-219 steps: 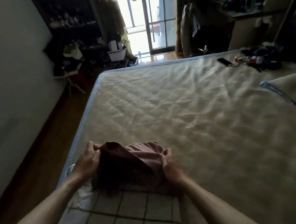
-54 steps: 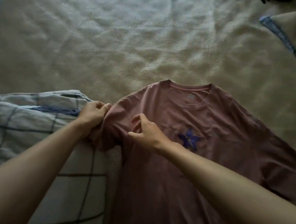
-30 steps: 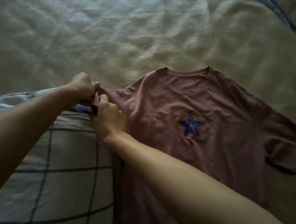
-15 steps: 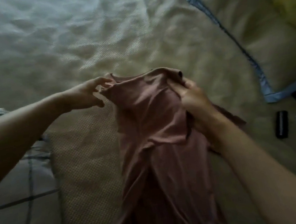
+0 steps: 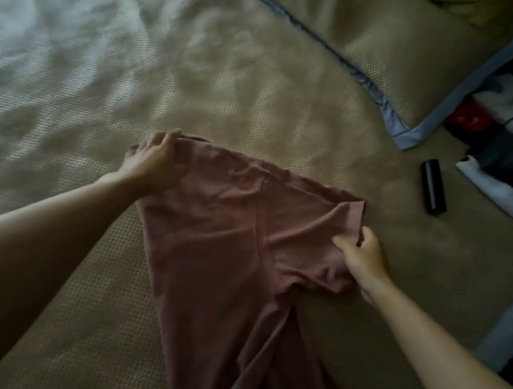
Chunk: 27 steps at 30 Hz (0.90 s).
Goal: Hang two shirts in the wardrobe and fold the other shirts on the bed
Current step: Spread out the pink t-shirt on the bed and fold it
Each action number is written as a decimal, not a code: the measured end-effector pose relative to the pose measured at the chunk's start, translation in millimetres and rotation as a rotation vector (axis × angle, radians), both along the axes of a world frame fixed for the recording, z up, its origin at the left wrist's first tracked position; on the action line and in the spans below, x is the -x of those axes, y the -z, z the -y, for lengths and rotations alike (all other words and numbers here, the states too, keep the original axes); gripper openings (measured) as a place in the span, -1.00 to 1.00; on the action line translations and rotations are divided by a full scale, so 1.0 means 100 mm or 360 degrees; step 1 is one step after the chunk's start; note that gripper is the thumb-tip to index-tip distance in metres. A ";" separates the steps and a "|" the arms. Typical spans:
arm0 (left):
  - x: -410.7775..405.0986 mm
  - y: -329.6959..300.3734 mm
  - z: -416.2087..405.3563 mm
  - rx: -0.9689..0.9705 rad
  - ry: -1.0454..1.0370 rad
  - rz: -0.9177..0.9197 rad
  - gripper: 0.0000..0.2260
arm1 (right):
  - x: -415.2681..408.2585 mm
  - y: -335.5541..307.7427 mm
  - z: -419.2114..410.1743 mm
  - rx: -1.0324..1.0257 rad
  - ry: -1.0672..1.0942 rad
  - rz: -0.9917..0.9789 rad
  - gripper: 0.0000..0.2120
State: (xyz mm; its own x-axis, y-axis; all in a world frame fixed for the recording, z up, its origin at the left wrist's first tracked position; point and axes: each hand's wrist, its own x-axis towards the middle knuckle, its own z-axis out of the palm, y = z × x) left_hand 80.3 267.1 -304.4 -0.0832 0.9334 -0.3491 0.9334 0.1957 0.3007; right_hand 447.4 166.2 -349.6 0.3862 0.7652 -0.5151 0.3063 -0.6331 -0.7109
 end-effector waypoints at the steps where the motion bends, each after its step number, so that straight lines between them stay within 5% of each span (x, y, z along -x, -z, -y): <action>1: -0.02 0.02 -0.10 -0.0016 0.0027 -0.0010 -0.33 | 0.00 0.03 0.03 -0.0044 0.0026 0.0006 -0.65; 4: -0.03 0.08 -0.34 0.0020 0.0225 -0.0120 -0.37 | -0.02 0.07 0.04 -0.0057 0.0073 -0.0046 -0.62; 7: -0.04 0.14 -0.51 0.0054 0.0313 -0.0257 -0.55 | -0.02 0.04 -0.13 -0.0064 0.0121 -0.0076 -0.35; 12: 0.01 0.10 -0.58 -0.0254 0.0199 -0.0288 -0.86 | -0.07 0.00 -0.42 -0.0289 0.0086 0.0165 -0.64; 20: 0.02 0.03 -0.47 -0.0368 0.0065 -0.0260 -0.77 | -0.04 -0.05 -0.56 -0.0670 0.0109 0.0269 -0.79; 23: -0.02 0.11 -0.36 -0.0253 0.0231 -0.0326 -0.65 | -0.05 -0.02 -0.62 -0.0568 -0.0018 0.0250 -0.79; 27: 0.03 0.22 -0.33 -0.0193 -0.0013 -0.0300 -0.79 | -0.12 0.05 -0.59 -0.0381 0.0105 0.0199 -0.77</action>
